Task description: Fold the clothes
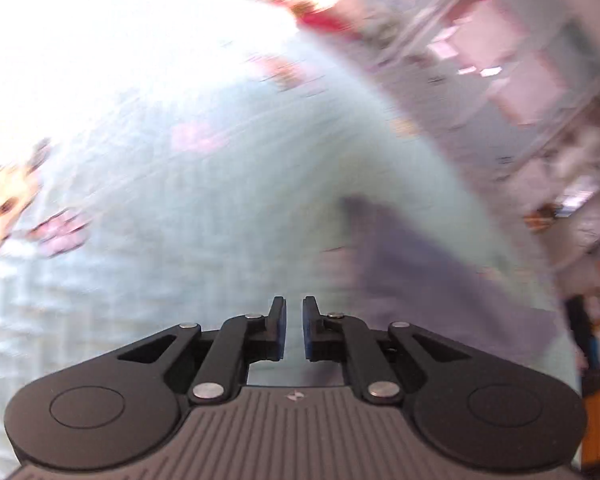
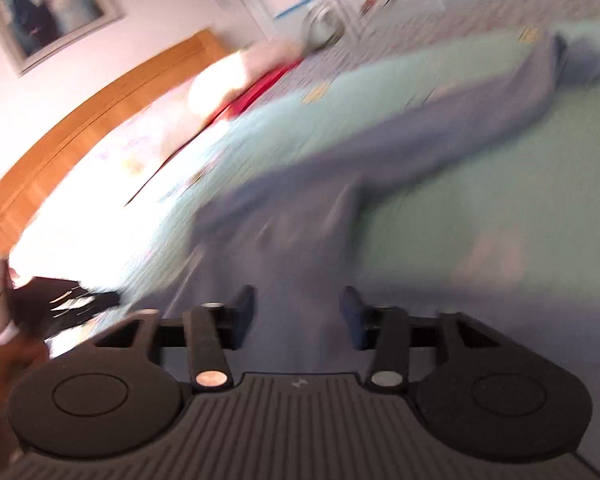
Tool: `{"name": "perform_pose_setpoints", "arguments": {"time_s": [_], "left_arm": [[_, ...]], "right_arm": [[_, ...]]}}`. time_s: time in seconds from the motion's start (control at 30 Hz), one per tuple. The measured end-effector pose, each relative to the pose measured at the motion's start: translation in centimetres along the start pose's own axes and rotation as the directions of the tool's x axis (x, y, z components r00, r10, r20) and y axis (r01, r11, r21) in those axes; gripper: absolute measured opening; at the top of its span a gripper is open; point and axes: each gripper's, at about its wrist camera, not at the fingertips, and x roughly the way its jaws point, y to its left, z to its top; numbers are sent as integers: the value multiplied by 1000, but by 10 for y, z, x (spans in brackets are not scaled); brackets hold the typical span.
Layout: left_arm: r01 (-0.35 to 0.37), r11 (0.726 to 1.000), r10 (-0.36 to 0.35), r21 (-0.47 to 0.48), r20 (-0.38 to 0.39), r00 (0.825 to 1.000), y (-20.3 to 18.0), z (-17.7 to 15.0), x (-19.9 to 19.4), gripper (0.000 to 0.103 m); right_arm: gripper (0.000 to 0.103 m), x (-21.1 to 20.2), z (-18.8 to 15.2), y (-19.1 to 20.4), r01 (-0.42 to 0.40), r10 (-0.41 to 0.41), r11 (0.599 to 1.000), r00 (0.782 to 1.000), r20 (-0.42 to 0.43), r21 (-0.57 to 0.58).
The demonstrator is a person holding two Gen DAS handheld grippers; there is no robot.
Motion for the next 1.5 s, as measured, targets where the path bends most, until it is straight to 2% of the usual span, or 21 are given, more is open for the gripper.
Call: {"name": "perform_pose_setpoints", "arguments": {"time_s": [0.1, 0.17, 0.2, 0.23, 0.27, 0.33, 0.43, 0.53, 0.63, 0.7, 0.8, 0.9, 1.0, 1.13, 1.2, 1.27, 1.33, 1.4, 1.43, 1.47, 1.5], "left_arm": [[101, 994, -98, 36, -81, 992, -20, -10, 21, 16], [86, 992, -72, 90, -146, 987, -22, -20, 40, 16], [59, 992, -40, 108, -172, 984, -16, -26, 48, 16], [26, 993, -4, 113, -191, 982, -7, -33, 55, 1], [23, 993, 1, 116, -197, 980, 1, -36, 57, 3], [59, 992, -37, 112, -188, 981, 13, -36, 53, 3], [46, 993, -26, 107, -186, 982, 13, -33, 51, 3], [30, 995, -13, 96, -177, 984, 4, -31, 56, 3], [-3, 994, 18, 105, -139, 990, -9, -30, 50, 5], [-36, 989, 47, 146, -72, 996, -24, -29, 38, 13], [10, 987, -11, 158, 6, 1000, -50, -22, 27, 24], [92, 984, -96, 153, 21, 995, -79, -18, 38, 34], [128, 983, -126, 134, -20, 992, -102, -21, 65, 35], [125, 990, -117, 67, -109, 987, -113, -35, 100, 35], [106, 992, -96, 66, -141, 985, -116, -43, 111, 35], [83, 994, -69, 76, -163, 984, -118, -49, 118, 35], [60, 995, -46, 78, -176, 983, -117, -52, 125, 35], [48, 996, -34, 75, -182, 983, -117, -52, 128, 36], [44, 996, -30, 79, -180, 983, -118, -51, 130, 37], [41, 995, -25, 87, -176, 984, -119, -51, 131, 37], [37, 995, -20, 96, -173, 985, -121, -51, 132, 37]], "right_arm": [[57, 51, 21, -21, -19, 24, 996, 999, -49, 93], [55, 84, 30, -35, -37, 55, 982, 995, -89, 184], [35, 96, 29, -41, -39, 68, 974, 990, -125, 223], [4, 106, 28, -48, -40, 82, 965, 985, -153, 258], [2, 106, 28, -57, -47, 91, 959, 985, -149, 278], [0, 106, 28, -72, -58, 107, 948, 984, -142, 312], [2, 107, 25, -65, -47, 87, 961, 986, -139, 272], [11, 102, 27, -69, -83, 128, 951, 983, -133, 299], [27, 64, 41, -90, -77, 91, 944, 995, -30, 320], [36, 32, 56, -121, -8, -18, 932, 997, 69, 363], [46, -5, 85, -188, 75, -185, 863, 967, 175, 499], [51, -17, 119, -255, 87, -269, 774, 942, 201, 627], [54, -2, 151, -304, 30, -255, 656, 949, 184, 754], [57, 31, 185, -347, -38, -205, 511, 965, 165, 859], [57, 42, 194, -362, -4, -199, 442, 975, 103, 897], [57, 52, 193, -371, 16, -213, 348, 975, 63, 937], [57, 54, 190, -374, -30, -231, 281, 968, 98, 959], [57, 63, 197, -376, -42, -239, 295, 964, 116, 954], [56, 69, 204, -378, -38, -230, 329, 966, 119, 943], [52, 74, 213, -378, -29, -222, 375, 968, 120, 927], [33, 80, 226, -374, 6, -218, 477, 969, 112, 879]]}}
